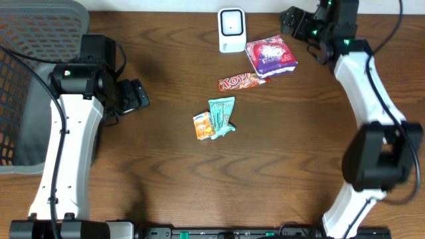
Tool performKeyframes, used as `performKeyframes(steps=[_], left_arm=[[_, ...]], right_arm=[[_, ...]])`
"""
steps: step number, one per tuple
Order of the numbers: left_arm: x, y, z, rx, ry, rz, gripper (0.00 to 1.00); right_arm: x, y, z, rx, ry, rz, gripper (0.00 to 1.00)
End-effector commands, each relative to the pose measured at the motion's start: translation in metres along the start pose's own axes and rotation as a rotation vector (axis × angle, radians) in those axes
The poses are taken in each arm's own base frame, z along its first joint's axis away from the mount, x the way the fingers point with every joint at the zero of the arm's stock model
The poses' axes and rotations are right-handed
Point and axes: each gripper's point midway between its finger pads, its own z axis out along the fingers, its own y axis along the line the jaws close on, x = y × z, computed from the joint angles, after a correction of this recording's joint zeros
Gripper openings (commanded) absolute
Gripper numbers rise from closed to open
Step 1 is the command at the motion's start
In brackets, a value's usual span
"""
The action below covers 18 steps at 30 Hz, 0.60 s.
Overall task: Scan the item barcode
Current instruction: 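Set the pack down beside the scanner and withdraw the right gripper, then grasp the purple pack beside the scanner with the right gripper and lift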
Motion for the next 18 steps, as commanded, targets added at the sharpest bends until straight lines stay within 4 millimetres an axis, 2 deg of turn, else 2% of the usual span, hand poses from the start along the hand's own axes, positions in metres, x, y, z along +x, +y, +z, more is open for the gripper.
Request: performKeyframes(steps=[1, 4, 7, 9, 18], left_arm=[[0.001, 0.005, 0.003, -0.023, 0.009, 0.002, 0.98], [0.001, 0.005, 0.003, -0.023, 0.009, 0.002, 0.98], [0.001, 0.005, 0.003, -0.023, 0.009, 0.002, 0.98], [0.001, 0.005, 0.003, -0.023, 0.009, 0.002, 0.98], [0.001, 0.005, 0.003, -0.023, 0.009, 0.002, 0.98]], right_arm=[[0.020, -0.014, 0.031, -0.085, 0.134, 0.033, 0.99], [0.027, -0.022, 0.044, -0.124, 0.183, 0.072, 0.99], [0.034, -0.041, 0.052, -0.071, 0.197, 0.107, 0.99], [0.046, -0.052, 0.061, -0.043, 0.224, 0.142, 0.99], [0.102, -0.074, 0.093, -0.013, 0.361, 0.193, 0.99]])
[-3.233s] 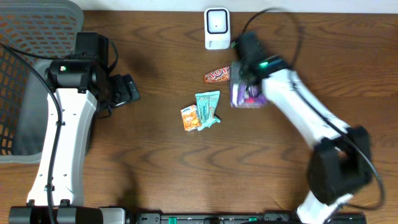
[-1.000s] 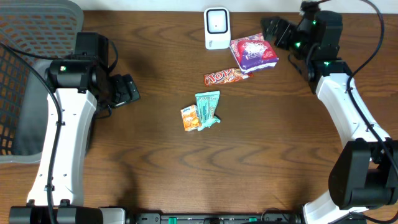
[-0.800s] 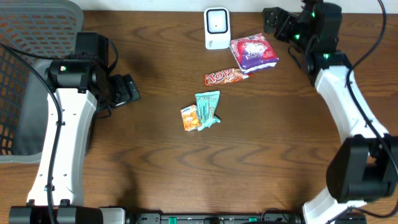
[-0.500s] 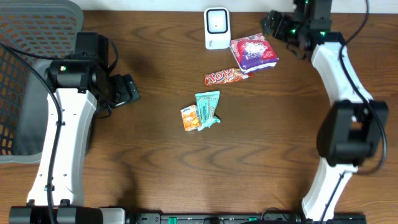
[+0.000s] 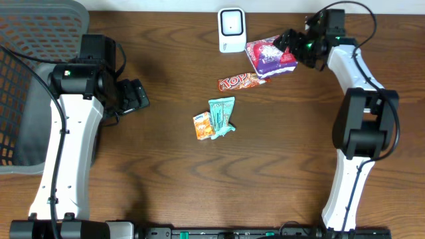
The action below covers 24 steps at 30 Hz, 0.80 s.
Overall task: Scan the item barcode
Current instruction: 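Grasp the purple pack beside the scanner with the right gripper and lift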
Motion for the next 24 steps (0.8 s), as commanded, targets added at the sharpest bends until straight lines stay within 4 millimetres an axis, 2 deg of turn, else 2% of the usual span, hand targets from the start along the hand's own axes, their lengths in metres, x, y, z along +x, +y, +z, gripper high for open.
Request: performKeyframes(steps=[1, 4, 5, 6, 8, 9, 11, 13, 15, 22, 24], left_arm=[[0.001, 0.005, 0.003, -0.022, 0.009, 0.002, 0.98], [0.001, 0.005, 0.003, -0.022, 0.009, 0.002, 0.98], [0.001, 0.005, 0.003, -0.022, 0.009, 0.002, 0.98], [0.001, 0.005, 0.003, -0.022, 0.009, 0.002, 0.98], [0.001, 0.005, 0.003, -0.022, 0.009, 0.002, 0.98], [0.001, 0.005, 0.003, -0.022, 0.009, 0.002, 0.98], [0.001, 0.005, 0.003, -0.022, 0.009, 0.002, 0.98], [0.001, 0.005, 0.003, -0.022, 0.009, 0.002, 0.98], [0.001, 0.005, 0.003, -0.022, 0.009, 0.002, 0.98], [0.001, 0.005, 0.003, -0.022, 0.009, 0.002, 0.98], [0.001, 0.005, 0.003, -0.022, 0.009, 0.002, 0.98]], right_arm=[[0.017, -0.011, 0.017, 0.010, 0.066, 0.035, 0.99], [0.026, -0.024, 0.015, 0.071, 0.094, 0.022, 0.99], [0.029, -0.027, 0.014, 0.085, 0.103, 0.016, 0.91], [0.032, -0.028, 0.014, 0.089, 0.117, 0.008, 0.63], [0.041, -0.031, 0.012, 0.105, 0.151, 0.013, 0.31], [0.044, -0.032, 0.010, 0.110, 0.164, 0.021, 0.18], [0.047, -0.030, 0.005, 0.113, 0.181, 0.030, 0.01], [0.046, -0.024, -0.004, 0.110, 0.180, 0.030, 0.01], [0.039, -0.009, -0.019, 0.085, 0.163, 0.018, 0.01], [0.003, 0.065, -0.092, -0.034, 0.004, -0.055, 0.01], [-0.002, 0.087, -0.108, -0.071, -0.035, -0.097, 0.01]])
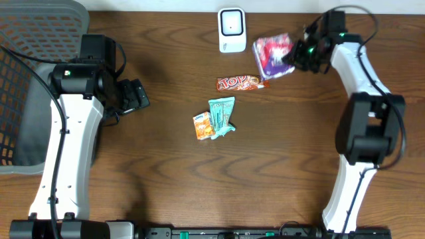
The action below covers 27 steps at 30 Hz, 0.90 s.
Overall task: Scan the item barcode
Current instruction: 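Grasp the purple pack beside the scanner with the right gripper and lift, then hold the purple pack up in front of the scanner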
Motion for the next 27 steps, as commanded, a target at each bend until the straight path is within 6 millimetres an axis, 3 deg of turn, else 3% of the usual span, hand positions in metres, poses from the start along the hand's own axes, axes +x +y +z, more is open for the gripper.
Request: performKeyframes(steps=[1, 5, 13, 17, 20, 27], left_arm=[[0.001, 0.005, 0.003, -0.022, 0.009, 0.002, 0.98], [0.001, 0.005, 0.003, -0.022, 0.009, 0.002, 0.98], [0.001, 0.005, 0.003, -0.022, 0.009, 0.002, 0.98], [0.001, 0.005, 0.003, -0.022, 0.009, 0.002, 0.98], [0.001, 0.005, 0.003, -0.022, 0.009, 0.002, 0.98], [0.001, 0.005, 0.003, -0.022, 0.009, 0.002, 0.98]], right_arm=[[-0.018, 0.069, -0.060, -0.116, -0.125, -0.106, 0.01], [-0.020, 0.112, -0.059, -0.177, -0.180, -0.166, 0.01], [-0.029, 0.156, 0.014, -0.074, -0.375, -0.146, 0.01], [-0.035, 0.158, 0.043, -0.016, -0.469, -0.163, 0.01], [-0.040, 0.151, 0.052, 0.036, -0.522, -0.157, 0.01], [-0.059, 0.131, 0.036, 0.079, -0.565, -0.124, 0.01]])
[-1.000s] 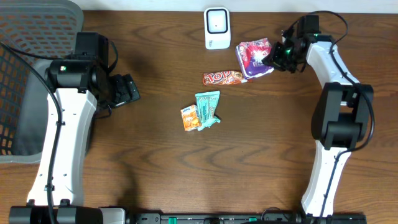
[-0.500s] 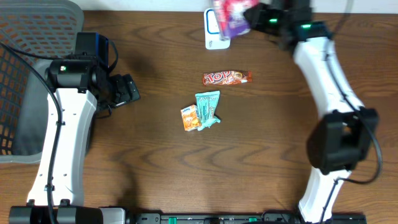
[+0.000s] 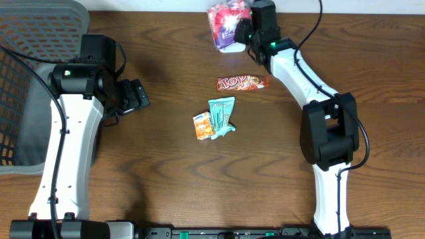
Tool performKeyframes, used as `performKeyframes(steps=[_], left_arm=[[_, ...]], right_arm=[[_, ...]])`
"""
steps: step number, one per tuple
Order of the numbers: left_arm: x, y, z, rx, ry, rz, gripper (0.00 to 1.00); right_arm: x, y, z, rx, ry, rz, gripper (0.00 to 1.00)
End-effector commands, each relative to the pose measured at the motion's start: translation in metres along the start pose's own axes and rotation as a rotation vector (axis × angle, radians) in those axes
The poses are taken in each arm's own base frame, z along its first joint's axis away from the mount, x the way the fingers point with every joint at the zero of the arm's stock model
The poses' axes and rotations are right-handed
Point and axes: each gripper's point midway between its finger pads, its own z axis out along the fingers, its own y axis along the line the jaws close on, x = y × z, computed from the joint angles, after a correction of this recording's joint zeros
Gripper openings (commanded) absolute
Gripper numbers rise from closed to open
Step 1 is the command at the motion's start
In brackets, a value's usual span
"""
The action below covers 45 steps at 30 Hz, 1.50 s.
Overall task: Scan the item barcode
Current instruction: 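Hold the purple pack up in front of the scanner, then carry the pack to the right table edge and release it, then reach the right gripper to the red-brown wrapper and grasp it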
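Note:
A pink and purple packet (image 3: 222,18) is held at the back edge of the table, over the spot of the white scanner, which it hides almost fully. My right gripper (image 3: 242,29) is shut on the packet's right side, the arm stretched in from the right. My left gripper (image 3: 135,95) hangs over bare wood at the left, far from every item. Its fingers are too dark to tell apart.
A red-orange chocolate bar (image 3: 243,82) lies below the packet. A teal packet (image 3: 222,112) and a small orange packet (image 3: 203,125) lie together at mid-table. A grey mesh basket (image 3: 36,26) fills the far left corner.
My right gripper has moved left with the pink packet, from right of the scanner to over it. The scanner is now covered. The left arm has not moved.
My right gripper was at the back right, apart from the pink packet lying beside the scanner. Then it was at the packet's right edge. Then it held the packet tilted off the table, and now holds it over the scanner.

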Motion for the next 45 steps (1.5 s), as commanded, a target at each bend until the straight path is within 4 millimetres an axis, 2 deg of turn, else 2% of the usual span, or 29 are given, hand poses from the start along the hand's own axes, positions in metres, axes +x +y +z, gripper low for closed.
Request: performKeyframes(steps=[1, 5, 9, 13, 17, 18, 20, 21, 22, 23, 25, 28, 30, 34, 36, 41, 45], left_arm=[[0.001, 0.005, 0.003, -0.022, 0.009, 0.002, 0.98], [0.001, 0.005, 0.003, -0.022, 0.009, 0.002, 0.98], [0.001, 0.005, 0.003, -0.022, 0.009, 0.002, 0.98], [0.001, 0.005, 0.003, -0.022, 0.009, 0.002, 0.98], [0.001, 0.005, 0.003, -0.022, 0.009, 0.002, 0.98], [0.001, 0.005, 0.003, -0.022, 0.009, 0.002, 0.98], [0.001, 0.005, 0.003, -0.022, 0.009, 0.002, 0.98], [0.001, 0.005, 0.003, -0.022, 0.009, 0.002, 0.98], [0.001, 0.005, 0.003, -0.022, 0.009, 0.002, 0.98], [0.001, 0.005, 0.003, -0.022, 0.009, 0.002, 0.98], [0.001, 0.005, 0.003, -0.022, 0.009, 0.002, 0.98], [0.001, 0.005, 0.003, -0.022, 0.009, 0.002, 0.98], [0.001, 0.005, 0.003, -0.022, 0.009, 0.002, 0.98], [0.001, 0.005, 0.003, -0.022, 0.009, 0.002, 0.98], [0.001, 0.005, 0.003, -0.022, 0.009, 0.002, 0.98], [0.001, 0.005, 0.003, -0.022, 0.009, 0.002, 0.98], [0.001, 0.005, 0.003, -0.022, 0.009, 0.002, 0.98]], right_arm=[[-0.041, -0.020, -0.019, 0.053, -0.085, 0.044, 0.01], [-0.066, -0.055, -0.042, 0.118, -0.088, 0.082, 0.01], [-0.089, -0.112, -0.074, 0.227, -0.068, 0.104, 0.01], [-0.099, -0.194, -0.109, 0.396, -0.023, 0.131, 0.01], [-0.088, -0.282, -0.143, 0.576, 0.070, 0.151, 0.01], [-0.085, -0.300, -0.151, 0.612, 0.090, 0.158, 0.07], [-0.078, -0.331, -0.164, 0.663, 0.124, 0.179, 0.59], [-0.075, -0.344, -0.170, 0.683, 0.139, 0.197, 0.80], [-0.070, -0.357, -0.177, 0.701, 0.154, 0.221, 0.95], [-0.067, -0.367, -0.182, 0.710, 0.165, 0.240, 0.99], [-0.060, -0.379, -0.190, 0.700, 0.187, 0.281, 0.99], [-0.054, -0.374, -0.188, 0.577, 0.224, 0.345, 0.99], [-0.052, -0.354, -0.179, 0.425, 0.253, 0.358, 0.99], [-0.053, -0.278, -0.164, -0.011, 0.313, 0.299, 0.99], [-0.050, -0.245, -0.161, -0.147, 0.341, 0.286, 0.99], [-0.019, -0.188, -0.148, -0.236, 0.452, 0.202, 0.99], [0.015, -0.150, -0.127, -0.219, 0.525, 0.106, 0.99]])
